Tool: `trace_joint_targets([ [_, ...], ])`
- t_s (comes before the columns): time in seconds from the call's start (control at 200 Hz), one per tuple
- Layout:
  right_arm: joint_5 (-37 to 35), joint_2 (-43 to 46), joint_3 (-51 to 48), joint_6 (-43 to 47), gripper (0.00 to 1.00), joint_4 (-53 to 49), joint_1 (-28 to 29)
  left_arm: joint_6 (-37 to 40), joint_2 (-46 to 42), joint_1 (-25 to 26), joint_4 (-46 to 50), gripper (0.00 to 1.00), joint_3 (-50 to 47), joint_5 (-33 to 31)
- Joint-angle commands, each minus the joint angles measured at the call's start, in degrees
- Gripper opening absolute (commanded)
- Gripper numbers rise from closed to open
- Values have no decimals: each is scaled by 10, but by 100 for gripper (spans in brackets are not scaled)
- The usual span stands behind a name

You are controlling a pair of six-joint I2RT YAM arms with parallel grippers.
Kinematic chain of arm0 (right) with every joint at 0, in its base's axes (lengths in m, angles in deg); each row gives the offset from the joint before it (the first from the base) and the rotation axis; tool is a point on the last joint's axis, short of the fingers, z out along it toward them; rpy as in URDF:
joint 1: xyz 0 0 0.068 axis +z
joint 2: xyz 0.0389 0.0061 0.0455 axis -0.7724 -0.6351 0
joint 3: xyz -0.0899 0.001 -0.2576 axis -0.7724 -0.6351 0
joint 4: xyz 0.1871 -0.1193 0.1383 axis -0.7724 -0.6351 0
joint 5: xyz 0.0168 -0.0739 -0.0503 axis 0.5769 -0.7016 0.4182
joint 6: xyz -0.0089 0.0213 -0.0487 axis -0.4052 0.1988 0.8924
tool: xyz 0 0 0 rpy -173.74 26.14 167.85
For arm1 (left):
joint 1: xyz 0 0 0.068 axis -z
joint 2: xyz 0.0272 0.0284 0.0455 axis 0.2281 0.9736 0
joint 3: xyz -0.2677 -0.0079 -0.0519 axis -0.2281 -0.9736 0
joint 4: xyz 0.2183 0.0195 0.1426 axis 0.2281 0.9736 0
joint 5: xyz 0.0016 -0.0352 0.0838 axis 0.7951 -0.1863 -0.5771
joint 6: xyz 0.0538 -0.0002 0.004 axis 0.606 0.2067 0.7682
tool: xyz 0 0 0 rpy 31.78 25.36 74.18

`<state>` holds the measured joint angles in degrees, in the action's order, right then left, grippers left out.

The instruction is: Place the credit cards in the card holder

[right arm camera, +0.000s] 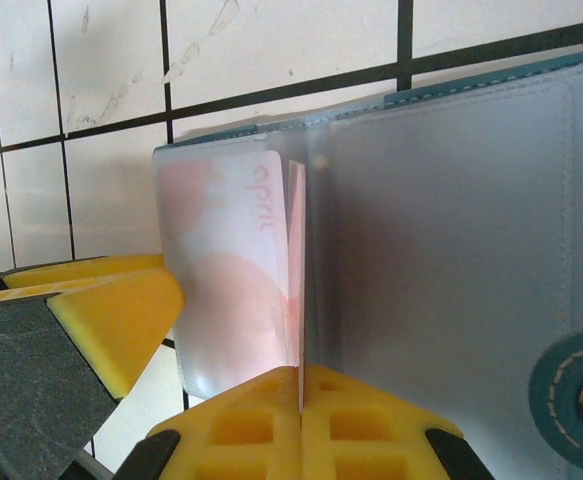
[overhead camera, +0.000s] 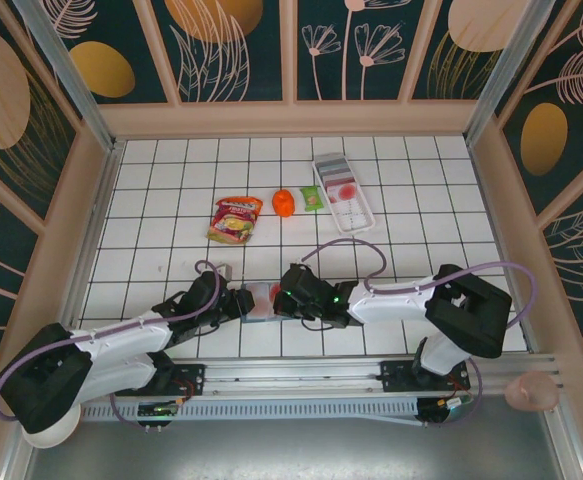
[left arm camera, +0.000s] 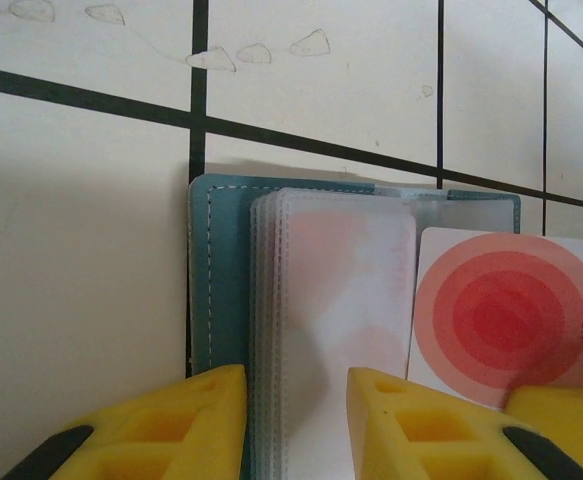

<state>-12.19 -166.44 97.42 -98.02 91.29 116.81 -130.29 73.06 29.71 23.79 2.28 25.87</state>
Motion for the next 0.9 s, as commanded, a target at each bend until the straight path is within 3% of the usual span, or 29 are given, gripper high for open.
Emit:
trace_joint_targets([
  [0.0,2,-16,-5,-8,0,-16,10,4,-5,3,1,33,-10,1],
  [0.615,13,-30,-2,-8,0,-17,8,7,8,3,-1,29,-13,-1],
  [0.896,-40,-12,0,-8,0,-56,3,7,8,3,0,28,-13,0],
])
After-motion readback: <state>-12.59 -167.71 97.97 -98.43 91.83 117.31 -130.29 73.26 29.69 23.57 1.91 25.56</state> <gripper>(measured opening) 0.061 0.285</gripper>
